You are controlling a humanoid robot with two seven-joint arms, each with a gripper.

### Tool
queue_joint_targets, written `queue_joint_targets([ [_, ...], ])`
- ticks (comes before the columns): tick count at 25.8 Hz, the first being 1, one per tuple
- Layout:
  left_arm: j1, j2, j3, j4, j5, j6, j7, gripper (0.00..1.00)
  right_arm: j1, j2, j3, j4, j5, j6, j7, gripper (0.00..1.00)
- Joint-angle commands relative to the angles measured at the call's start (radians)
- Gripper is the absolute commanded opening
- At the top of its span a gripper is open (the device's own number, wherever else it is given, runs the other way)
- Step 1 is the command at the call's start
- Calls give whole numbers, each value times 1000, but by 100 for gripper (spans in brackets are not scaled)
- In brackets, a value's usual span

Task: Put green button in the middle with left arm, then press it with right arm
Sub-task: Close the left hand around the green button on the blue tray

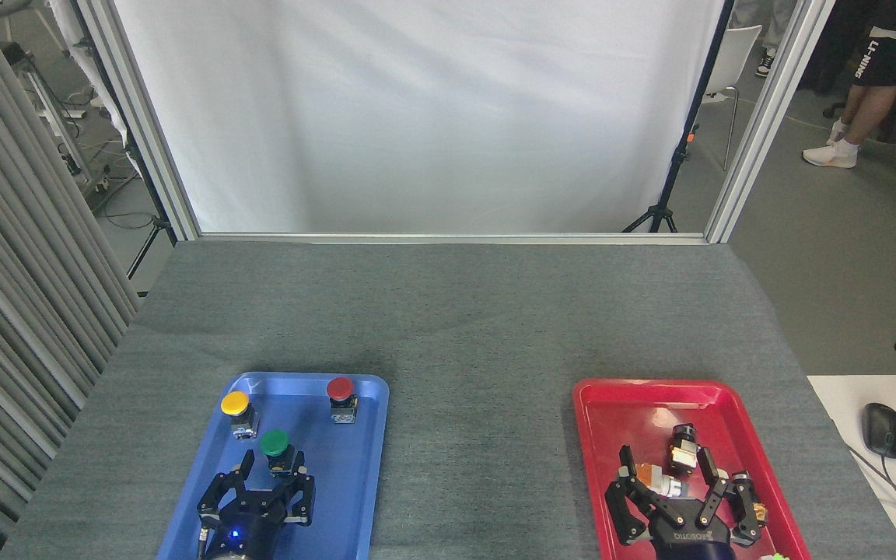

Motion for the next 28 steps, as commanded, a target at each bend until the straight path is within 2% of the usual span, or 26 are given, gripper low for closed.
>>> queue_joint_targets([
  [1, -15, 0, -19, 24, 1, -6, -1, 50, 0, -1, 0, 1, 0, 1, 0, 100],
  [4, -24, 1, -42, 44, 1, -9, -2, 39, 0, -1, 0, 1, 0, 3, 0, 100],
  [8, -22, 8, -45, 42, -4, -15, -1, 20, 0, 0, 2, 0, 0, 3, 0, 100],
  [11, -21, 17, -45, 42, -10, -67, -4, 10, 0, 0, 3, 0, 0, 3, 0, 100],
  [15, -21, 18, -45, 22, -10, -127, -8, 8, 0, 0, 6, 0, 0, 3, 0, 100],
  [19, -10, 15, -44, -76, 4, -210, -16, 4, 0, 0, 11, 0, 0, 3, 0, 100],
  [24, -5, 11, -45, -170, 2, -251, -18, 3, 0, 3, 15, 0, 0, 3, 0, 100],
  [28, -22, 12, -114, -177, -15, -340, -16, 2, 0, 5, 17, 0, 0, 3, 0, 100],
])
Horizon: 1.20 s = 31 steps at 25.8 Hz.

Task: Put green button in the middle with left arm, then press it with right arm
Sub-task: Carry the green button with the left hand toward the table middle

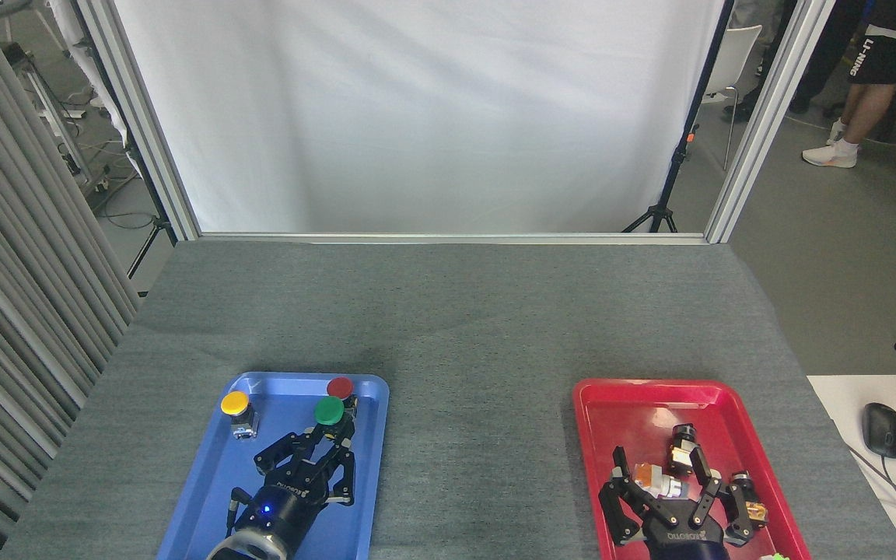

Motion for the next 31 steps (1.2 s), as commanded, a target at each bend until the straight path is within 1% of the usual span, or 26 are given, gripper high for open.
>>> queue_joint_targets([
  [1, -30, 1, -77, -5, -13, -64, 1, 3, 0, 1, 2, 0, 0, -1, 0, 100],
  [5, -107, -10, -212, 55, -11, -66, -13, 3, 0, -7, 0, -2, 0, -5, 2, 100],
  [7, -159, -33, -270, 121, -11, -67, -56, 3, 3, -7, 0, -15, 0, -8, 6, 100],
  [9, -199, -61, -304, 173, -11, -67, -81, 3, 3, -5, -3, -20, 0, -17, 12, 100],
  [12, -220, -102, -306, 225, -13, -64, -90, 3, 2, -14, -11, -20, 0, -17, 11, 100],
  [16, -229, -114, -306, 241, -11, -49, -90, 3, 3, -5, -11, -25, 0, -16, 11, 100],
  [19, -232, -143, -306, 284, -13, -43, -84, 3, 2, -7, -12, -34, 0, -16, 11, 100],
  [22, -246, -156, -304, 328, -11, -40, -81, 3, 2, -8, -14, -34, 0, -16, 11, 100],
  [25, -275, -209, -306, 396, -13, -41, -81, 3, 3, -7, -12, -35, 0, -17, 11, 100],
  [27, -291, -228, -306, 428, -13, -40, -79, 2, 3, -7, -12, -37, 0, -17, 11, 100],
  [31, -291, -226, -307, 434, -11, 17, -45, 2, 3, -5, -12, -37, 0, -17, 11, 100],
])
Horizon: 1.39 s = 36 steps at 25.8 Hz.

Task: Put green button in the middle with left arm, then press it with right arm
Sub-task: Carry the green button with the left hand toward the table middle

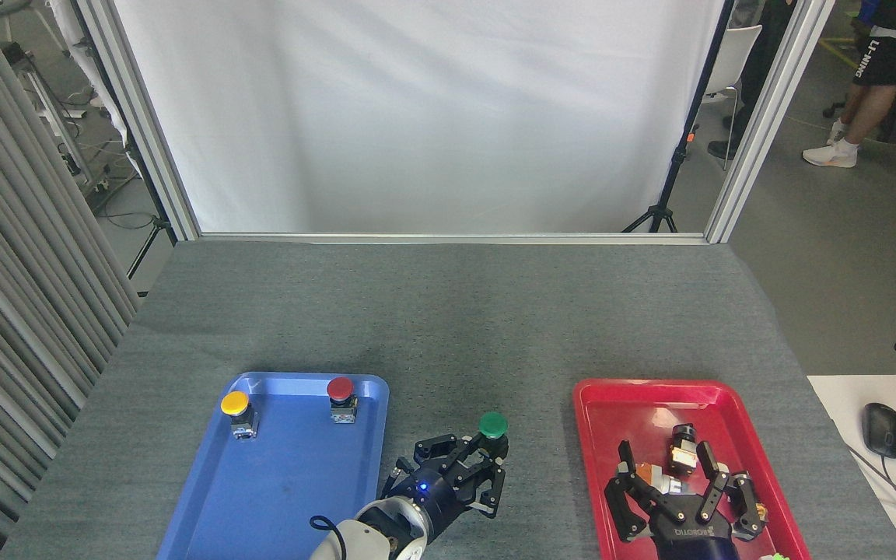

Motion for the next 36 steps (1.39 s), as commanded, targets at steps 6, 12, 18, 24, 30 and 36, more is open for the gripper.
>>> queue_joint_targets([
  [6, -2, -5, -1, 53, 2, 57, 67, 2, 0, 3, -1, 0, 0, 0, 0, 100],
  [12, -1, 0, 1, 100, 7, 59, 118, 3, -1, 4, -1, 0, -2, 0, 0, 100],
  [18, 2, 1, 1, 110, 2, 60, 147, 3, -1, 6, -1, 0, -2, 0, 0, 100],
  [24, -1, -3, 1, 129, 2, 79, 158, 4, -1, 6, 0, 0, -2, 0, 0, 100],
  [30, -1, -3, 1, 137, 2, 82, 159, 8, -1, 6, -1, 0, -2, 0, 0, 100],
  [36, -1, -8, -1, 146, 10, 97, 173, 42, -1, 6, 0, 0, -2, 0, 0, 100],
])
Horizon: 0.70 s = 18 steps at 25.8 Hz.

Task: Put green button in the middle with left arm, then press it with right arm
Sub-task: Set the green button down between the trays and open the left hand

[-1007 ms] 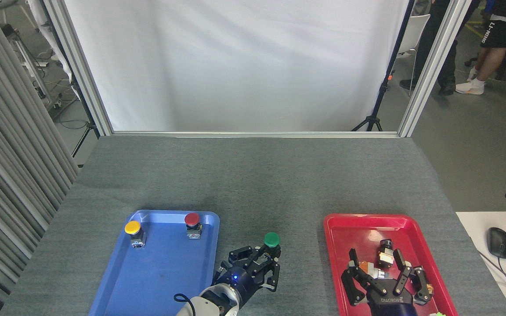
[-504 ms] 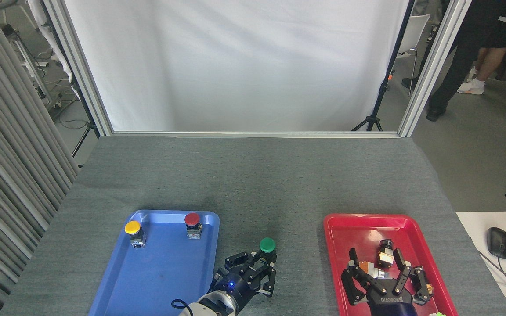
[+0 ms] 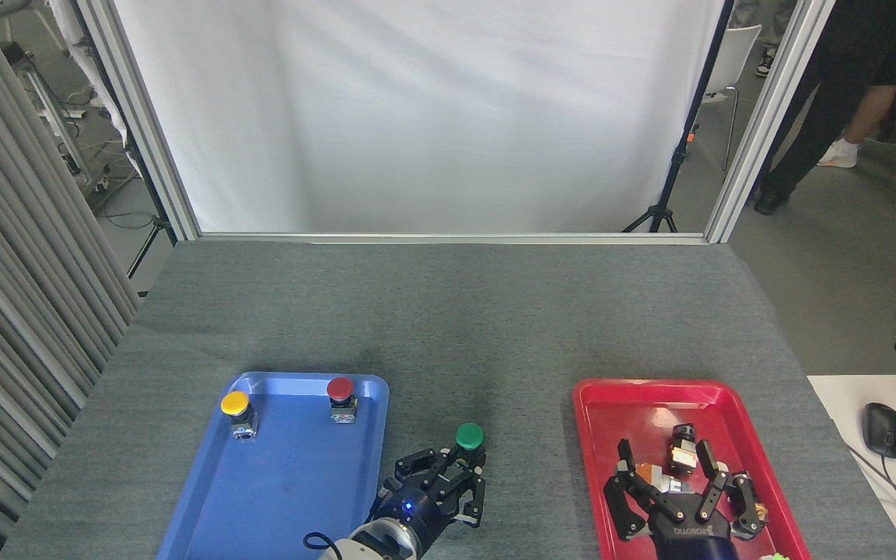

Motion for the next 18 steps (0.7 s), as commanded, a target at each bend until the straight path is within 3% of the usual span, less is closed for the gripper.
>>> queue_joint_targets([
  [1, 0, -2, -1, 9, 6, 12, 8, 47, 0, 0, 0, 0, 0, 0, 0, 100],
  [5, 2, -2, -1, 14, 6, 10, 11, 94, 0, 0, 0, 0, 0, 0, 0, 100],
  [6, 2, -2, -1, 10, 6, 1, 11, 100, 0, 0, 0, 0, 0, 0, 0, 100],
  [13, 26, 10, -8, -46, 0, -13, 10, 100, 0, 0, 2, 0, 0, 0, 0, 100],
  [16, 72, 24, -8, -157, 0, 0, 8, 100, 0, 0, 2, 0, 0, 0, 0, 100],
  [18, 120, 67, 0, -253, 3, 4, 8, 99, 0, 0, 2, 0, 0, 0, 0, 100],
])
